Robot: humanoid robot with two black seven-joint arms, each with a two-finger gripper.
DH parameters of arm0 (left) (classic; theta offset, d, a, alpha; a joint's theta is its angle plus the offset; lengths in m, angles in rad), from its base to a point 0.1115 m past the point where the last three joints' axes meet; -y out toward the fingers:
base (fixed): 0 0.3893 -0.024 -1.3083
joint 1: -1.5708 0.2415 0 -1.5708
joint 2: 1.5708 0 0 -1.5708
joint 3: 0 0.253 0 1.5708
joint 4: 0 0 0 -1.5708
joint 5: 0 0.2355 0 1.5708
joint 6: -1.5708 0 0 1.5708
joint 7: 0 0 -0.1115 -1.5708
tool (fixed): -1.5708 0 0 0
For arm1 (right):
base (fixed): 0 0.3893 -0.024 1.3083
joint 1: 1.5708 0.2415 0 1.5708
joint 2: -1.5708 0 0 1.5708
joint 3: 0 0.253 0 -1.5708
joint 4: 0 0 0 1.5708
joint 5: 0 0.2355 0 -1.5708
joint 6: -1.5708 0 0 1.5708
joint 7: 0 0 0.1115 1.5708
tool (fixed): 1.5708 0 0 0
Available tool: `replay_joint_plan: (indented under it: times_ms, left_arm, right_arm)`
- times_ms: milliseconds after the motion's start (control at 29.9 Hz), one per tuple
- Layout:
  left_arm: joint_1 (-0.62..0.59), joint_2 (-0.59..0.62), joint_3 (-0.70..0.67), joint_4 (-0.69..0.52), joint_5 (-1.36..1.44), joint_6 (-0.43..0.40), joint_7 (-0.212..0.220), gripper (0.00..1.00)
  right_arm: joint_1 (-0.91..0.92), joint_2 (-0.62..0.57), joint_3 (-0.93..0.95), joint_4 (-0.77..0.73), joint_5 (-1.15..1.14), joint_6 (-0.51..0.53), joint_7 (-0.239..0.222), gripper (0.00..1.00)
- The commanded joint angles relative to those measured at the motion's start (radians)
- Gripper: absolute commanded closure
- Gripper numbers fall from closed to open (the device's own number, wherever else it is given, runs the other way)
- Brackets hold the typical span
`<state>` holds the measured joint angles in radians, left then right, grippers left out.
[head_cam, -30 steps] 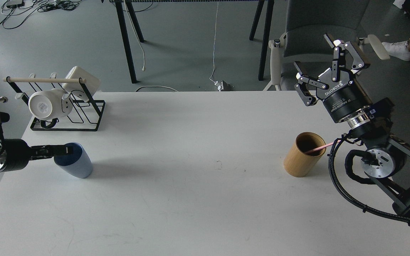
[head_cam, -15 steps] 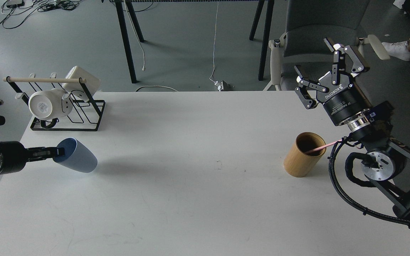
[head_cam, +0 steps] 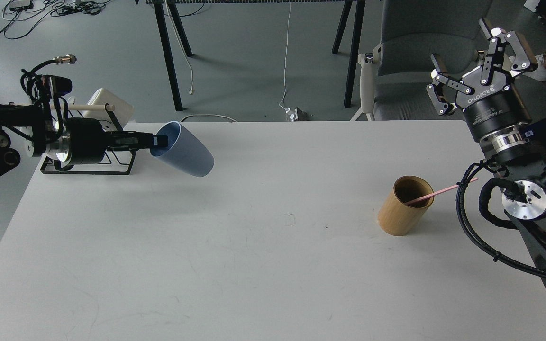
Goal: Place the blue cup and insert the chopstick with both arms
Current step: 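Lift the blue cup with the left gripper and carry it toward the table center, then set the blue cup down upright and open the left gripper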
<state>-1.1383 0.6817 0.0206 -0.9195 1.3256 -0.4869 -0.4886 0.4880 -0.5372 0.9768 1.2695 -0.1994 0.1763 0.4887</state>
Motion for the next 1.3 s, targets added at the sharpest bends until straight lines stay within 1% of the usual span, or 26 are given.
replay_joint_plan:
  times_ms: [0,67,134,200,367,668,768,1069,1269]
  left_arm:
    - [-0.100,-0.242,0.194,0.189,0.000,0.001,0.000,1.00]
    - [-0.110,-0.351,0.266,0.298,0.004,0.034,0.000,1.00]
    - [-0.118,-0.425,0.312,0.362,0.009,0.062,0.000,1.00]
    - [-0.139,-0.482,0.346,0.381,0.009,0.068,0.000,1.00]
    - [-0.152,-0.562,0.400,0.404,0.011,0.085,0.000,1.00]
    - [-0.150,-0.625,0.433,0.416,0.012,0.090,0.000,1.00]
    - [-0.149,-0.639,0.447,0.433,0.012,0.090,0.000,1.00]
    - [-0.141,-0.668,0.469,0.433,0.014,0.090,0.000,1.00]
    - [-0.140,-0.669,0.469,0.433,0.014,0.087,0.000,0.97]
  right_arm:
    - [0.003,0.000,0.019,-0.018,0.000,-0.001,0.000,0.12]
    - [0.003,0.000,0.019,-0.030,0.000,-0.001,0.000,0.12]
    - [0.003,-0.001,0.019,-0.038,0.000,-0.001,0.000,0.12]
    - [0.003,-0.001,0.019,-0.044,0.000,-0.001,0.000,0.12]
    - [0.001,-0.003,0.019,-0.047,0.000,-0.004,0.000,0.12]
    - [0.000,-0.001,0.017,-0.056,0.000,-0.003,0.000,0.12]
    - [-0.002,-0.003,0.017,-0.056,0.000,-0.001,0.000,0.12]
    - [-0.006,-0.003,0.017,-0.068,0.000,-0.001,0.000,0.12]
    - [-0.009,-0.003,0.017,-0.068,0.000,0.000,0.000,0.12]
